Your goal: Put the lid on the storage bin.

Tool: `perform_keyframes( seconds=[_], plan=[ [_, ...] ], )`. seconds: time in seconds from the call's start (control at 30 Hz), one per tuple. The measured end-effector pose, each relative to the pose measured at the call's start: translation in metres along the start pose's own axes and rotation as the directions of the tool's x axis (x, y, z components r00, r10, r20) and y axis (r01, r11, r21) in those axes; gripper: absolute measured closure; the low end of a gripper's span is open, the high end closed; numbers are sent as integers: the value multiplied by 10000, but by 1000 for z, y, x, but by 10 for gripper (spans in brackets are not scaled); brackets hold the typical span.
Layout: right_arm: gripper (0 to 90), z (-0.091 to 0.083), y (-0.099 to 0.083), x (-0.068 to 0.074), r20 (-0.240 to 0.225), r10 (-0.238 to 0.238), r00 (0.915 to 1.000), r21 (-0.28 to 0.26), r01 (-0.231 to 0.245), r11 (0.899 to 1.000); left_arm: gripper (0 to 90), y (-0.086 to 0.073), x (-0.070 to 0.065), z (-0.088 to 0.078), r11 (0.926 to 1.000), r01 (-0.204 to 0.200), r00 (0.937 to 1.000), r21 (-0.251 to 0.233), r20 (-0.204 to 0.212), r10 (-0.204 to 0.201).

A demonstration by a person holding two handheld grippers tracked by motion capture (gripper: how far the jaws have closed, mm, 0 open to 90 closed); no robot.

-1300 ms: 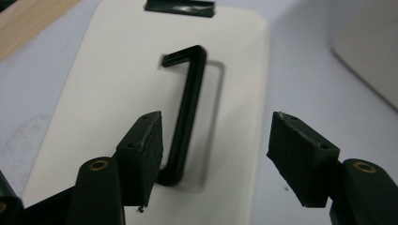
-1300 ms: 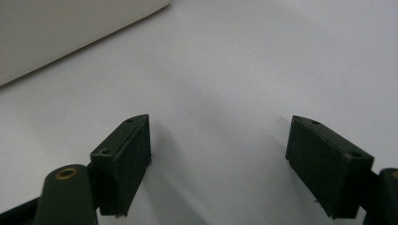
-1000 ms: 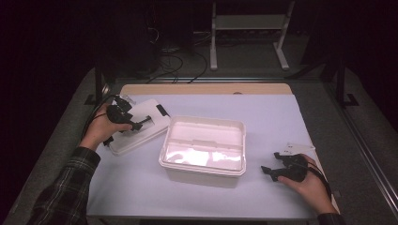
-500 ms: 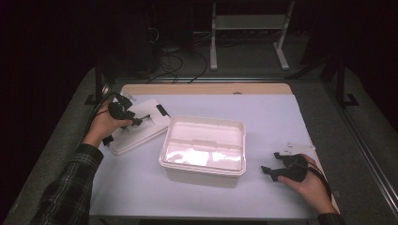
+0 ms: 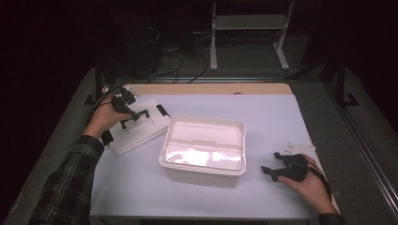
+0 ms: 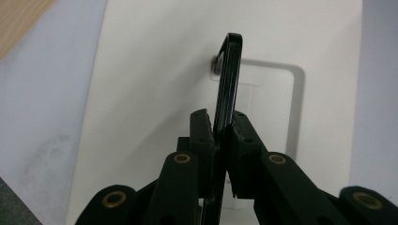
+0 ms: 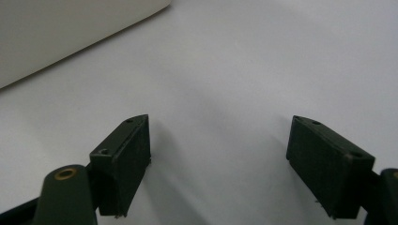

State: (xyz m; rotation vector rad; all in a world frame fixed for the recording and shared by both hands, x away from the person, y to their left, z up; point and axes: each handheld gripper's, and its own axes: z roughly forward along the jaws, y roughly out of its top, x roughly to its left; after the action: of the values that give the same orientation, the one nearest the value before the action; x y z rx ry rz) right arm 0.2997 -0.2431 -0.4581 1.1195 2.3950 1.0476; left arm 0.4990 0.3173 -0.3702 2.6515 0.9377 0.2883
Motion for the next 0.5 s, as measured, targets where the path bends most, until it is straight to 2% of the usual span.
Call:
perform_keyframes(
  seconds=[0.07,0.1,0.13,0.23,0.3,0.5],
  plan=[
    [209,0,0,0,-16,16,10000,3,-16,10000,826,1,0,-1,9999,-149,9999,25,-69,149],
    [209,0,0,0,-19,16,10000,2,-16,10000,839,2,0,-3,9999,-110,9999,-32,-106,109],
    [209,0,0,0,-20,11,10000,5,-11,10000,837,2,1,-5,9998,134,9999,-177,-49,-135],
    [209,0,0,0,-16,11,10000,3,-11,10000,840,4,3,-15,9990,60,10000,-449,36,-58],
    [209,0,0,0,-13,7,10000,5,-7,10000,840,6,3,-24,9982,207,9997,-565,103,-202],
    [209,0,0,0,-12,5,10000,9,-5,10000,841,15,2,-59,9972,122,9993,-744,369,-95]
  ],
)
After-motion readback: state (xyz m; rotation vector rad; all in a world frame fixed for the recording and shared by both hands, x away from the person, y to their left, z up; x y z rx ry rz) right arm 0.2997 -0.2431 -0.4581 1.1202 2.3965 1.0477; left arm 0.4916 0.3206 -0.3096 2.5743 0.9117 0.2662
